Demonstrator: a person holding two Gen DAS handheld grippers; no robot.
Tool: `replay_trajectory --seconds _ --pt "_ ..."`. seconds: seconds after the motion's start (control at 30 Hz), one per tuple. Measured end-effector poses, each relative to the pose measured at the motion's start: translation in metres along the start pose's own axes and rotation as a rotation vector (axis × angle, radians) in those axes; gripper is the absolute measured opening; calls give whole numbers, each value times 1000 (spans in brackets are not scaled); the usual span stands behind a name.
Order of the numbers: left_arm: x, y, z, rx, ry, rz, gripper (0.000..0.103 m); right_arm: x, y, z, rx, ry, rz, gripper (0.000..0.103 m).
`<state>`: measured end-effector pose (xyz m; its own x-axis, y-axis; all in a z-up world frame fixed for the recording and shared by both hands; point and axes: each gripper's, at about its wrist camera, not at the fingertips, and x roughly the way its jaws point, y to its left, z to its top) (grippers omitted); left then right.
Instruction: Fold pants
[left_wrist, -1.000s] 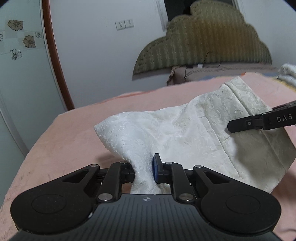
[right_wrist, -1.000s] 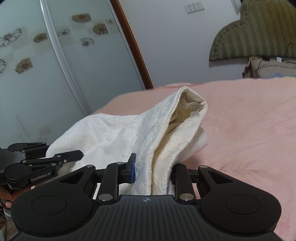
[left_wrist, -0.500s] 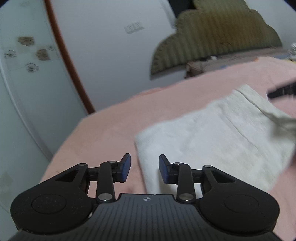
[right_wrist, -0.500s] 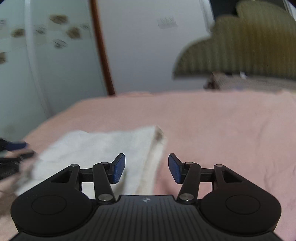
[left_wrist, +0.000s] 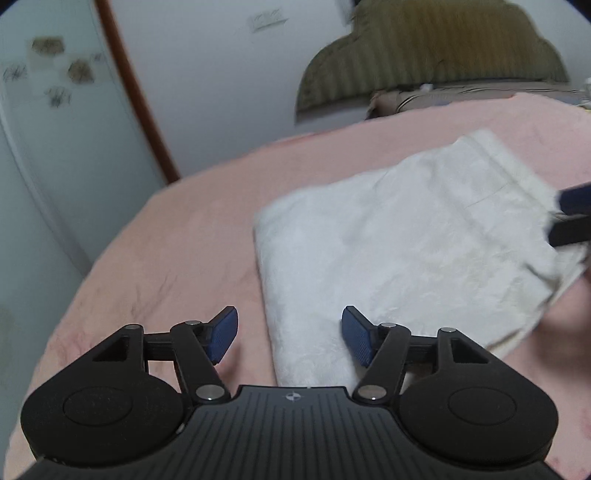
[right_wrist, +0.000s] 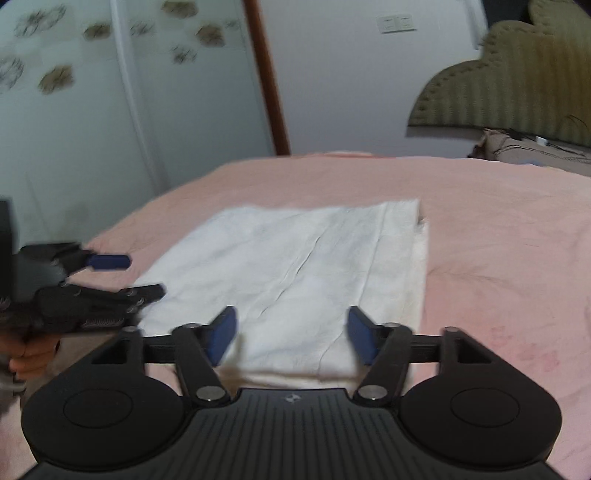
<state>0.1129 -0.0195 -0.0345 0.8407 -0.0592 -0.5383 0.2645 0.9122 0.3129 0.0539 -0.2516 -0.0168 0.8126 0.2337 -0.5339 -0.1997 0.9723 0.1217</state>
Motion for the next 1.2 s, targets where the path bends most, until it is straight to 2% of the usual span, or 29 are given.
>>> replay_trajectory --seconds 0.1,0.13,0.17,0.23,0.3,0.33,0.4,0.5,0.53,0.57,0.6,0.67,0.73,0.77,0.8,0.83,0.87,0.93,0.97,1.0,1.03,1.13,1.2 --pt "-13 8 2 -75 -8 9 67 -8 4 -4 11 5 -119 77" --pt "-20 11 1 -95 -15 23 67 -15 6 -3 27 -1 -135 81" --pt "-28 15 1 -109 -20 34 68 -23 7 -3 40 -16 -134 83" --pt "-43 20 -3 -135 -11 34 68 -42 12 -7 50 -50 -117 95" --pt "-54 26 -10 -167 20 8 69 -55 22 -11 43 -42 -110 103" --pt "-58 28 -14 -185 40 -10 69 -59 27 -14 27 -22 -107 103" --pt "-67 34 -23 -224 76 -43 69 -64 43 -21 -41 25 -104 103" --pt "-74 38 -34 -252 141 -89 69 -70 76 -35 -230 101 -102 103" --pt "-76 39 -37 -256 159 -96 69 -77 88 -40 -279 111 -69 103" --pt "-78 40 -40 -258 175 -102 69 -86 96 -41 -293 110 7 103" --pt "-81 40 -42 -256 184 -106 69 -99 100 -41 -258 91 142 103" --pt "-86 42 -46 -258 189 -100 69 -125 91 -33 -65 14 491 103" --pt "-89 46 -48 -270 188 -94 69 -135 70 -27 167 -92 788 103" --pt "-89 48 -49 -280 190 -92 69 -135 62 -25 240 -133 831 103" --pt "-88 49 -49 -292 193 -89 69 -134 56 -24 272 -169 784 103" --pt "-88 48 -49 -302 194 -89 69 -131 54 -25 265 -184 664 103" --pt "-89 47 -49 -315 190 -94 69 -124 55 -25 245 -164 487 103" --pt "-90 41 -51 -331 178 -110 70 -96 60 -29 183 -45 84 103" --pt "-90 37 -51 -333 176 -116 70 -82 62 -33 153 2 -42 103" --pt "-90 32 -52 -331 175 -123 70 -69 63 -38 125 31 -122 103" --pt "-89 26 -53 -328 175 -128 70 -59 62 -44 117 39 -138 103" --pt "-84 9 -55 -306 187 -136 70 -47 50 -55 202 39 -72 103" --pt "-82 0 -56 -293 185 -133 70 -42 43 -61 231 44 -93 103"
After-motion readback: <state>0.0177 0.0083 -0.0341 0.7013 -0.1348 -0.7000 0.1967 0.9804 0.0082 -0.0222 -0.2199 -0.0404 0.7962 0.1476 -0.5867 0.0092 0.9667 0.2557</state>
